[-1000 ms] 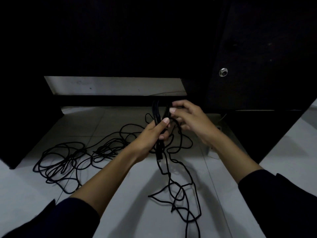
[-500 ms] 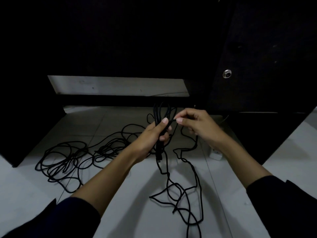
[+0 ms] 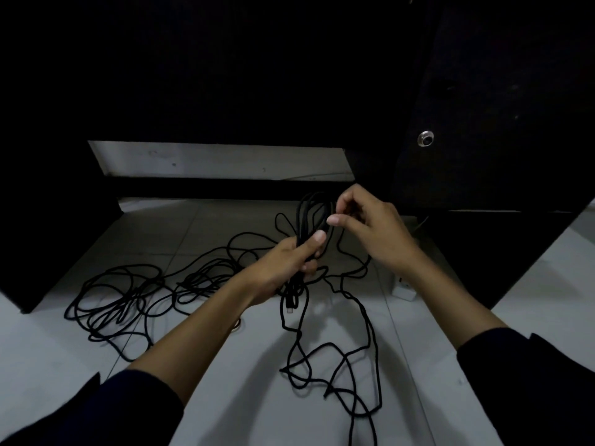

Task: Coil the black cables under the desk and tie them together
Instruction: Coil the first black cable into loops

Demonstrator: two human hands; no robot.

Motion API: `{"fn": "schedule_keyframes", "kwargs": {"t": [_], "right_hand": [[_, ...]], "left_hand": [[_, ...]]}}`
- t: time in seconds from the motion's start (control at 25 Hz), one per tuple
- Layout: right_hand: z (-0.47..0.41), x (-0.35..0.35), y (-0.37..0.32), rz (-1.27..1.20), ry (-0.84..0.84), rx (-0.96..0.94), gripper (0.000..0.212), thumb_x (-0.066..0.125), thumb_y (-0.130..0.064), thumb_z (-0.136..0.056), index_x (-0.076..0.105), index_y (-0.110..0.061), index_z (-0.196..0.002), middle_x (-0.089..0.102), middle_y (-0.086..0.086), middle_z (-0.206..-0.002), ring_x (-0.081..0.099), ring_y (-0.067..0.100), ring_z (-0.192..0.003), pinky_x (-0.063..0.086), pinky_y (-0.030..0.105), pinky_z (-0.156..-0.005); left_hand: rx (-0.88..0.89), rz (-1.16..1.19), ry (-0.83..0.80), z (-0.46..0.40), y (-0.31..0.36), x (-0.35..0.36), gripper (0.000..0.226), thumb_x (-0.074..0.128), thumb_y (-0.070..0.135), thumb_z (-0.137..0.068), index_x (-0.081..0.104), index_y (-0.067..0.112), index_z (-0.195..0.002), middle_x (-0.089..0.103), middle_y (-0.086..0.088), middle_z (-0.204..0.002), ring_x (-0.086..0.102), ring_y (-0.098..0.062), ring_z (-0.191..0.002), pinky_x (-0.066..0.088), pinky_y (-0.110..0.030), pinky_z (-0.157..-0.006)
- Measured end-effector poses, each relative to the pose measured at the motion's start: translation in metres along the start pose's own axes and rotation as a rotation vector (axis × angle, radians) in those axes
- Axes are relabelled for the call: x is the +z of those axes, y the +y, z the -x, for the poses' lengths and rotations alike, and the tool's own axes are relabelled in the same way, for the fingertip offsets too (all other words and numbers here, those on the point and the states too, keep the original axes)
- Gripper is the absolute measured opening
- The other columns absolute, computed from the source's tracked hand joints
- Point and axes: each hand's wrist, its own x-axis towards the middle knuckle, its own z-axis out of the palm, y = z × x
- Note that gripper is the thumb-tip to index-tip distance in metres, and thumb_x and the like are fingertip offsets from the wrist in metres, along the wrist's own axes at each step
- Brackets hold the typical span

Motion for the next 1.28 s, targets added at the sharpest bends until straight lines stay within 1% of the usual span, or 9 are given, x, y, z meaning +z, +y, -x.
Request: {"fn": "schedule_keyframes", "kwargs": {"t": [0.12,0.24,0.4,0.56,0.72,0.92,1.04,1.12,1.28], "right_hand": [[-0.001,0.001,-0.001,0.005,0.015,-0.013,0.013,0.069,-0.021,-0.088,0.058,-0.014,-0.091,0.06,-0.009,-0.081,0.054,0.0,-0.072,0.043,0.015,-0.065],[-0.002,0.002,0.0,-0.042,0.023,0.018,0.01,0.069,-0.019,-0.088,0.061,-0.013,-0.091,0.06,-0.01,-0.08,0.054,-0.002,-0.068,0.042,0.012,-0.063],[-0.002,-0.001,0.001,-0.072,0.02,0.02,0.009,0.068,-0.018,-0.088,0.064,-0.012,-0.093,0.064,-0.006,-0.086,0.06,0.004,-0.078,0.048,0.017,-0.069],[-0.001,-0.002,0.003,-0.112,-0.01,0.068,0.011,0.067,-0.019,-0.089,0.068,-0.014,-0.098,0.068,-0.005,-0.093,0.064,0.009,-0.091,0.051,0.026,-0.083],[0.002,-0.005,0.005,-0.125,-0.086,0.101,0.011,0.063,-0.018,-0.092,0.072,-0.018,-0.096,0.068,-0.005,-0.096,0.063,0.008,-0.096,0.049,0.031,-0.09],[0.004,-0.008,0.005,-0.151,-0.125,0.108,0.011,0.061,-0.018,-0.092,0.072,-0.021,-0.09,0.067,-0.005,-0.092,0.062,0.011,-0.094,0.048,0.037,-0.09],[0.003,-0.005,0.004,-0.131,-0.121,0.09,0.011,0.06,-0.018,-0.093,0.071,-0.017,-0.093,0.068,-0.004,-0.094,0.062,0.011,-0.095,0.048,0.036,-0.09],[0.001,-0.003,0.003,-0.118,-0.104,0.078,0.011,0.059,-0.019,-0.094,0.07,-0.018,-0.095,0.067,-0.004,-0.095,0.062,0.01,-0.096,0.049,0.037,-0.091],[-0.001,-0.002,0.004,-0.094,-0.086,0.06,0.011,0.057,-0.018,-0.095,0.069,-0.018,-0.095,0.064,-0.001,-0.097,0.061,0.011,-0.096,0.05,0.038,-0.091]], "left_hand": [[-0.011,0.045,0.015,0.001,0.001,-0.001,0.038,0.036,0.046,-0.099,0.044,0.013,-0.081,0.047,0.001,-0.054,0.05,-0.014,-0.059,0.045,-0.025,-0.07],[0.004,0.004,0.033,0.001,0.006,-0.001,0.038,0.032,0.045,-0.101,0.044,0.012,-0.084,0.071,-0.007,-0.071,0.067,-0.014,-0.077,0.047,-0.026,-0.081],[-0.002,0.05,0.007,0.001,0.01,0.0,0.038,0.031,0.043,-0.102,0.045,0.012,-0.086,0.075,-0.014,-0.097,0.071,-0.023,-0.089,0.053,-0.036,-0.09],[-0.006,0.078,0.08,0.002,0.009,0.001,0.04,0.031,0.043,-0.101,0.051,0.011,-0.09,0.075,-0.01,-0.095,0.068,-0.015,-0.074,0.051,-0.025,-0.073],[-0.01,0.165,0.142,0.0,0.007,-0.001,0.037,0.035,0.038,-0.102,0.056,0.006,-0.098,0.075,-0.008,-0.096,0.072,-0.018,-0.082,0.053,-0.027,-0.079],[-0.012,0.252,0.228,-0.003,0.007,-0.004,0.027,0.041,0.032,-0.101,0.05,0.01,-0.086,0.074,-0.008,-0.077,0.071,-0.02,-0.071,0.055,-0.03,-0.075],[-0.008,0.183,0.21,-0.002,0.008,-0.002,0.027,0.042,0.032,-0.101,0.055,0.011,-0.09,0.071,-0.003,-0.076,0.065,-0.013,-0.068,0.052,-0.023,-0.068],[-0.002,0.161,0.174,-0.002,0.009,-0.001,0.029,0.042,0.032,-0.101,0.057,0.007,-0.103,0.067,0.0,-0.077,0.058,-0.01,-0.068,0.049,-0.019,-0.066],[-0.11,0.291,0.108,-0.003,0.014,-0.003,0.03,0.043,0.031,-0.101,0.061,0.008,-0.108,0.06,0.004,-0.072,0.052,-0.006,-0.064,0.045,-0.014,-0.054]]}}
